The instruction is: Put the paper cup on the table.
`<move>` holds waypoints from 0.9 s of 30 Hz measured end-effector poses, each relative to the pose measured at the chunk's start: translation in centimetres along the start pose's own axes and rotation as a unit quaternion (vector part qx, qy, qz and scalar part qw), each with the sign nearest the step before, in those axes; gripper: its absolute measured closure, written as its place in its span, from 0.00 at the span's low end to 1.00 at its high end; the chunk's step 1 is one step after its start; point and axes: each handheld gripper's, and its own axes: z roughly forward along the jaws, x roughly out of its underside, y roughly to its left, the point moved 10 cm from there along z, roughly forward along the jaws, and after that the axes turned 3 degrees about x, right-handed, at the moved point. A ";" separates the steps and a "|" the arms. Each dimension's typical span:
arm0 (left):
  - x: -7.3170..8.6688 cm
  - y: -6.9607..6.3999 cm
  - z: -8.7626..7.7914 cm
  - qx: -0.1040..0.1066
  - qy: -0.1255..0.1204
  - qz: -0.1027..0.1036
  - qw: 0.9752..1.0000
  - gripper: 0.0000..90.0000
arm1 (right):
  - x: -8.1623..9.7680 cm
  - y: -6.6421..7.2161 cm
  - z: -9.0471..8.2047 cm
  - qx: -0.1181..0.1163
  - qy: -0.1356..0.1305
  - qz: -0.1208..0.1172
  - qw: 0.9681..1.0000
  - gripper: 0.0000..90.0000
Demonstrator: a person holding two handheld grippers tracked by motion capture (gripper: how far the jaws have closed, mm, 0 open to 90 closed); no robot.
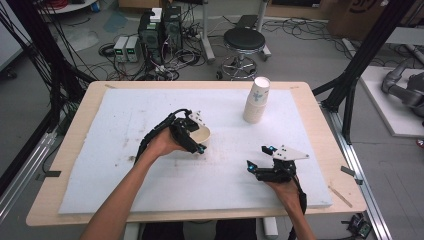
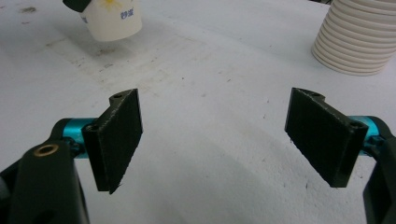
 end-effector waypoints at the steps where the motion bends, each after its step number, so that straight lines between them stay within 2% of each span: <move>1: 0.0 0.0 0.1 -0.003 -0.008 -0.007 1.000 0.37 | 0.0 0.0 0.0 0.000 0.000 0.001 1.000 0.21; 6: 0.8 0.0 0.9 0.001 0.011 -0.012 1.000 0.36 | 0.0 0.0 0.0 -0.001 0.000 0.001 1.000 0.21; 10: 0.8 0.0 1.3 -0.003 0.016 -0.009 1.000 0.37 | 0.0 0.1 0.0 -0.002 0.000 0.003 1.000 0.21; 11: 1.0 0.0 1.7 -0.007 0.026 -0.005 1.000 0.37 | 0.0 0.1 0.0 -0.002 0.000 0.003 1.000 0.21; 19: 0.9 0.0 2.0 -0.009 0.025 -0.006 1.000 0.36 | 0.0 0.1 0.0 -0.003 -0.001 0.004 1.000 0.21; 23: 1.1 0.2 2.2 -0.005 0.027 -0.012 1.000 0.26 | 0.0 0.1 0.0 -0.004 -0.001 0.003 1.000 0.21; 25: 1.2 0.2 2.2 -0.009 0.029 -0.006 1.000 0.16 | 0.0 0.1 0.0 -0.004 0.000 0.003 1.000 0.21; 26: 1.2 0.2 2.2 -0.009 0.029 -0.006 1.000 0.15 | 0.0 0.1 0.0 -0.004 0.000 0.003 1.000 0.21; 27: 0.9 0.1 2.1 -0.004 0.013 -0.006 1.000 0.15 | 0.0 0.1 0.0 -0.005 -0.001 0.002 1.000 0.21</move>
